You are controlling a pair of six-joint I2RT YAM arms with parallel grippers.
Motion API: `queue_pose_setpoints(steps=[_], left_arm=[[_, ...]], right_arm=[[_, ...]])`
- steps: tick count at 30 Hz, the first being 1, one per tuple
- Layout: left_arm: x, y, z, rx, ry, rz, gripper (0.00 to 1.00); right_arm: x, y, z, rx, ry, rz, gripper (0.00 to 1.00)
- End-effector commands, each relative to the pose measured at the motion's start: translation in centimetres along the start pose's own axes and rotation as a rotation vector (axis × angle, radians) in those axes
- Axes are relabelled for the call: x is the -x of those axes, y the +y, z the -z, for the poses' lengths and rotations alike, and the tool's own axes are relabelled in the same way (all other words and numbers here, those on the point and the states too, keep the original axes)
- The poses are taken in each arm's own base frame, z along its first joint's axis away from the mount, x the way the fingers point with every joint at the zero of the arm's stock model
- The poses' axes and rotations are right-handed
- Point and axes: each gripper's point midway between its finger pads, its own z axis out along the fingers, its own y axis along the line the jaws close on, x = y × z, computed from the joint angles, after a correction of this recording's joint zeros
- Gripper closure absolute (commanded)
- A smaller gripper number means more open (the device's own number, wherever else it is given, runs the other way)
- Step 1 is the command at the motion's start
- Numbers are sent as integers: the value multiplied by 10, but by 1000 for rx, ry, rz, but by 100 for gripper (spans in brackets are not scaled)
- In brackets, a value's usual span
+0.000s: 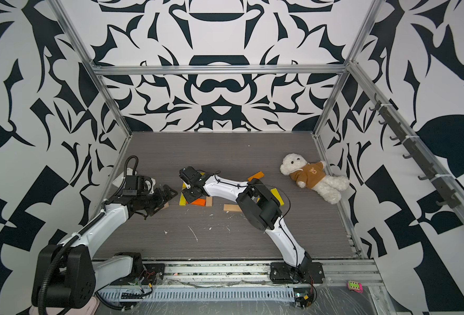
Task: Assemble the number 8 with building blocks
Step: Adjust the building block at the center of the board.
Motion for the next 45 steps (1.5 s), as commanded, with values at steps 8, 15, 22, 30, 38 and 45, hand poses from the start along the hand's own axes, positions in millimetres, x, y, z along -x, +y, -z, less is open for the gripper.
queue_pose_setpoints(steps=[8, 15, 22, 30, 38, 45], left_arm=[[-3, 2, -3, 4, 21, -4, 1], [-4, 3, -4, 5, 25, -2, 1], [-5, 4, -5, 5, 27, -2, 1], [-6, 4, -4, 2, 26, 1, 1], [-6, 3, -4, -2, 25, 0, 1], [-7, 3, -3, -5, 25, 2, 1]], right_arm=[[14, 11, 10, 54, -29, 19, 98], [13, 12, 10, 61, -28, 22, 98], [16, -4, 15, -28, -47, 8, 98], [9, -12, 19, -49, -35, -9, 99], [-1, -17, 21, -64, -28, -11, 99], [-3, -17, 23, -66, -28, -12, 99]])
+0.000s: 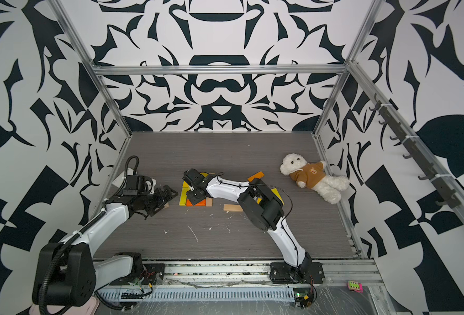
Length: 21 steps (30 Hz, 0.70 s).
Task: Assemble the number 8 with building blocks
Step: Adjust the building block at the center of the board.
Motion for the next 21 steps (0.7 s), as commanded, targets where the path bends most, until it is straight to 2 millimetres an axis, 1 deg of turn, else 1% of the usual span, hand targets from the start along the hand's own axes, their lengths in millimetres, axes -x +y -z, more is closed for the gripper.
queue_pose_setpoints(steps=[1, 7, 12, 15, 17, 21], left_arm=[[-5, 1, -1, -8, 12, -4, 1], [-5, 1, -1, -9, 14, -3, 1], [-4, -1, -2, -20, 17, -5, 1], [-3, -7, -3, -42, 22, -18, 1], [1, -14, -4, -74, 28, -33, 1], [7, -24, -8, -108, 39, -50, 1]], right_arm=[[16, -2, 24, -11, -55, -12, 99], [18, 0, 28, -5, -64, -24, 99], [27, 2, 34, 5, -87, -25, 99], [33, 4, 44, 8, -117, -24, 98], [38, 5, 53, 15, -140, -25, 99], [37, 3, 67, 15, -168, -41, 98]])
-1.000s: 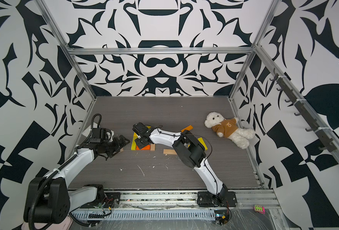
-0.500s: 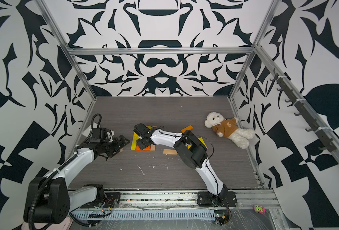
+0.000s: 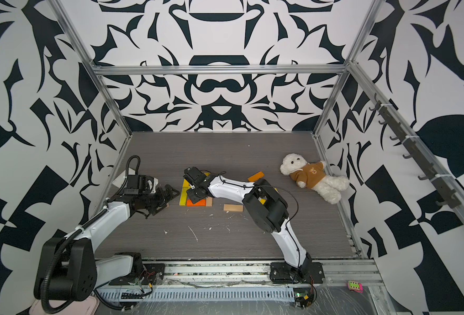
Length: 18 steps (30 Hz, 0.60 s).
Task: Assemble the number 8 with building blocks
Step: Adjust the building block at the center of the board.
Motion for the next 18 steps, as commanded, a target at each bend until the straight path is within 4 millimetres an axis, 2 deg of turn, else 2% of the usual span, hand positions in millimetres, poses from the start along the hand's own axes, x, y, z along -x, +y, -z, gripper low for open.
queue_pose_setpoints(steps=[1, 2, 7, 18], left_arm=[[13, -20, 1, -62, -11, -51, 1], [13, -16, -5, -50, 7, -44, 1], [20, -23, -13, -71, 32, -60, 1], [13, -30, -34, -76, 105, -86, 1]], right_arm=[[25, 1, 38, 11, -118, -39, 98], [24, -1, 42, 5, -126, -47, 98], [12, -21, 56, -68, -127, -88, 98], [-31, -70, 61, -174, -43, -170, 98]])
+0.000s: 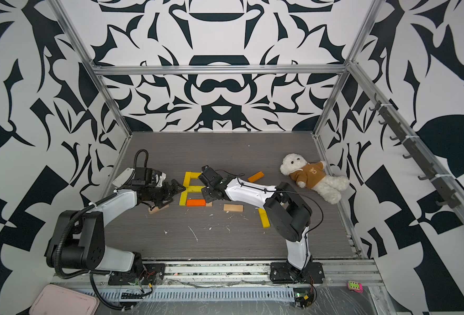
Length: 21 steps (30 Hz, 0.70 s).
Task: Assemble the number 8 with building blocks
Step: Adjust the building block at the center of the board.
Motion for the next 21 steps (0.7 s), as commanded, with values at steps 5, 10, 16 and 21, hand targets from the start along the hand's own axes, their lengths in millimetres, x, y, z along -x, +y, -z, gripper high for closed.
queue_pose_setpoints(steps=[5, 10, 16, 21], left_arm=[[3, -12, -9, -21, 16, -33, 1], [3, -12, -13, -22, 24, -34, 1], [2, -13, -16, -25, 33, -37, 1], [2, -13, -18, -25, 35, -37, 1]], right_arm=[[-9, -21, 4, -43, 13, -50, 99], [-16, -14, -7, 3, 36, -52, 99], [-20, -5, -15, 50, 52, -43, 99], [-22, -5, -18, 51, 61, -42, 99]])
